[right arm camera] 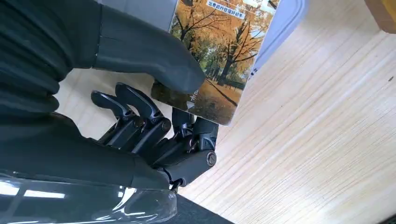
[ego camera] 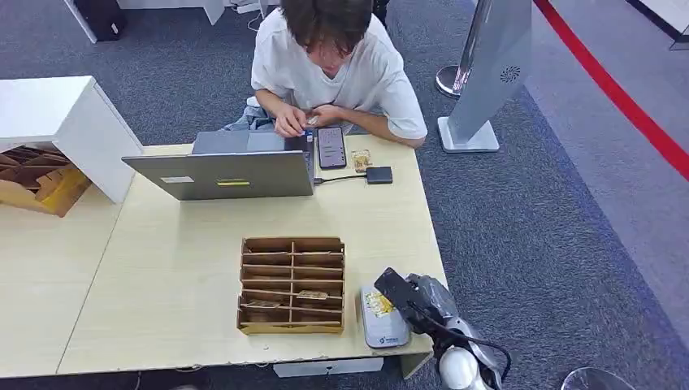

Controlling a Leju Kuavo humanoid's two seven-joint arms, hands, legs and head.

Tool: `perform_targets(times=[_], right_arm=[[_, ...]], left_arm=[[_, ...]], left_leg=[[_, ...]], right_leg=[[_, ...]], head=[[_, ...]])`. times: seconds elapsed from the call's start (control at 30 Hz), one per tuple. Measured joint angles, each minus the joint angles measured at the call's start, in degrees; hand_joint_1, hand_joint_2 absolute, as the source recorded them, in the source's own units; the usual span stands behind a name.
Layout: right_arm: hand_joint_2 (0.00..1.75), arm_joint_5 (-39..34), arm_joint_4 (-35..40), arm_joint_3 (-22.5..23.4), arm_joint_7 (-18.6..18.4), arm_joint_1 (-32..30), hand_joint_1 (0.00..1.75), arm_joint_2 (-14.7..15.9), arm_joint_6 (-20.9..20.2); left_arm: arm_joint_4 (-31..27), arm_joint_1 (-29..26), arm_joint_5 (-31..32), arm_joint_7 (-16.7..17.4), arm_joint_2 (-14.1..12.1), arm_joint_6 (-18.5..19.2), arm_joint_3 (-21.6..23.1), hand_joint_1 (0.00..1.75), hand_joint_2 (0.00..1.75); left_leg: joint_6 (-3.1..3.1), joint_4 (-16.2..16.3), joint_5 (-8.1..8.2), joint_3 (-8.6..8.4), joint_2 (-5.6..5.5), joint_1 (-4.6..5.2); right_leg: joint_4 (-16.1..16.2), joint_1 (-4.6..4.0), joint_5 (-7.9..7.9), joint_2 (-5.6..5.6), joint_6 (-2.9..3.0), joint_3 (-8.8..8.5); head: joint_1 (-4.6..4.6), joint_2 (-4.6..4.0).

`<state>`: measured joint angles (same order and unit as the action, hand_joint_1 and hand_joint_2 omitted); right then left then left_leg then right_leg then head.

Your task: Pass the card to the sensor for recognition and then transmit it.

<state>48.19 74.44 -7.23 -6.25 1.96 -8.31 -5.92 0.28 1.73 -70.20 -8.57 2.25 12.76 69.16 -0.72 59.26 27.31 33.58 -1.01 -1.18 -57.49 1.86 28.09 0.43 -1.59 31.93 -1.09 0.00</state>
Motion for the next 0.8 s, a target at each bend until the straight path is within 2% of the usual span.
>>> perform_targets(times=[0.8], right_arm=[[1.75, 2.0, 6.4, -0.5, 2.2, -0.1, 1.75, -0.2, 1.5]], left_arm=[[0.1, -0.3, -1.9, -0.6, 0.6, -0.8, 0.0, 0.00, 0.00]], left_leg=[[0.00, 0.0, 0.00, 0.02, -0.01, 0.01]], right_leg=[[0.0, 0.01, 0.00, -0.01, 0.00, 0.01]], head=[[0.00, 0.00]])
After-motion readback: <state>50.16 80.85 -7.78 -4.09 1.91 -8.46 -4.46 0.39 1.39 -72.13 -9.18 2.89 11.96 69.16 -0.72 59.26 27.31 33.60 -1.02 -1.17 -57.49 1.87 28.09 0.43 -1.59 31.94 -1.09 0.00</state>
